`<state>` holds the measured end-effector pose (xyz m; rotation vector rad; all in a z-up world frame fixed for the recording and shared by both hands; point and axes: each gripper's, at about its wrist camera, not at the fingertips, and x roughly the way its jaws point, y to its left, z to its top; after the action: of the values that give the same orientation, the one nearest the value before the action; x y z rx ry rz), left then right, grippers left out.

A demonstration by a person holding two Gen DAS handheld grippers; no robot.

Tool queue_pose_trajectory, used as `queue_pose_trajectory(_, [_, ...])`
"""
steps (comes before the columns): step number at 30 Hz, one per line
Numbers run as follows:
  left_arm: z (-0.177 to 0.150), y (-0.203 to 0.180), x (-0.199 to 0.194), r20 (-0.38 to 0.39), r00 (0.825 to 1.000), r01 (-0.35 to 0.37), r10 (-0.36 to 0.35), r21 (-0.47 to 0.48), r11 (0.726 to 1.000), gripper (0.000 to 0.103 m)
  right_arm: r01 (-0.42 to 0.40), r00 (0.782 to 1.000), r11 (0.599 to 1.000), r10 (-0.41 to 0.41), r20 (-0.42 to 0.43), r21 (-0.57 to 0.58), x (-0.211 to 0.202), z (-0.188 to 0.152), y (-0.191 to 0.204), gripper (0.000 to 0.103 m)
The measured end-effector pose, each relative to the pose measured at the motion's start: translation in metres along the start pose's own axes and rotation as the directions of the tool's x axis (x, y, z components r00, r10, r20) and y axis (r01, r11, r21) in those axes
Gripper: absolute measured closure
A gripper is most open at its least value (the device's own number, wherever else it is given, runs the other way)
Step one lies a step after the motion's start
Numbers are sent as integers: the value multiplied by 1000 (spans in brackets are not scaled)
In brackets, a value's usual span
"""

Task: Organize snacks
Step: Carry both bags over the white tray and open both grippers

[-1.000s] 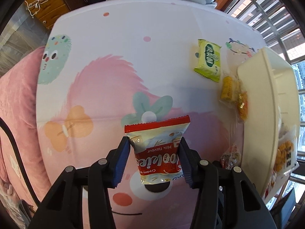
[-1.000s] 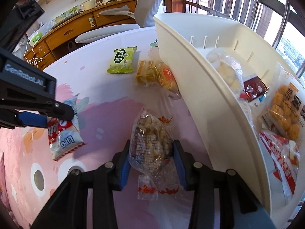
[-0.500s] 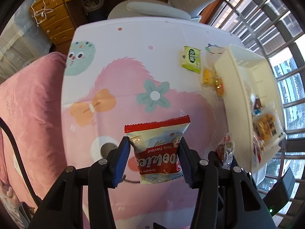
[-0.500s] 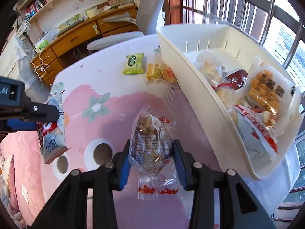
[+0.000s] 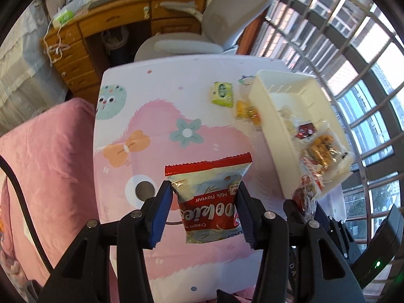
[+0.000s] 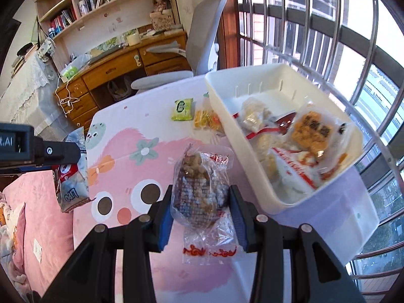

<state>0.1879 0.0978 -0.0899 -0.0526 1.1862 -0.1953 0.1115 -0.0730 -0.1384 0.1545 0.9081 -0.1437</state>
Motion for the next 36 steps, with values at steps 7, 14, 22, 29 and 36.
queue_pose_trajectory(7, [-13,-38,-24,98,995,13,-18,50,999,55,-4,1000,1000,4,22,-30,-20,7,-33,62])
queue_pose_trajectory(14, [-18,-81,-30,175,984,40,-45,31,999,55,-24,999,995,27,30,-93,-25,25,-77,62])
queue_pose_trajectory(22, [-11,-141,-21,215,975,46,-48,15,999,55,-67,996,982,76,42,-179,-21,55,-131,61])
queue_pose_trajectory(29, [-2,-186,-2,231,972,58,-52,-18,998,55,-85,993,966,101,53,-245,-11,82,-171,61])
queue_pose_trajectory(36, [5,-214,15,226,973,70,-53,-67,995,55,-114,991,948,129,32,-297,7,101,-200,61])
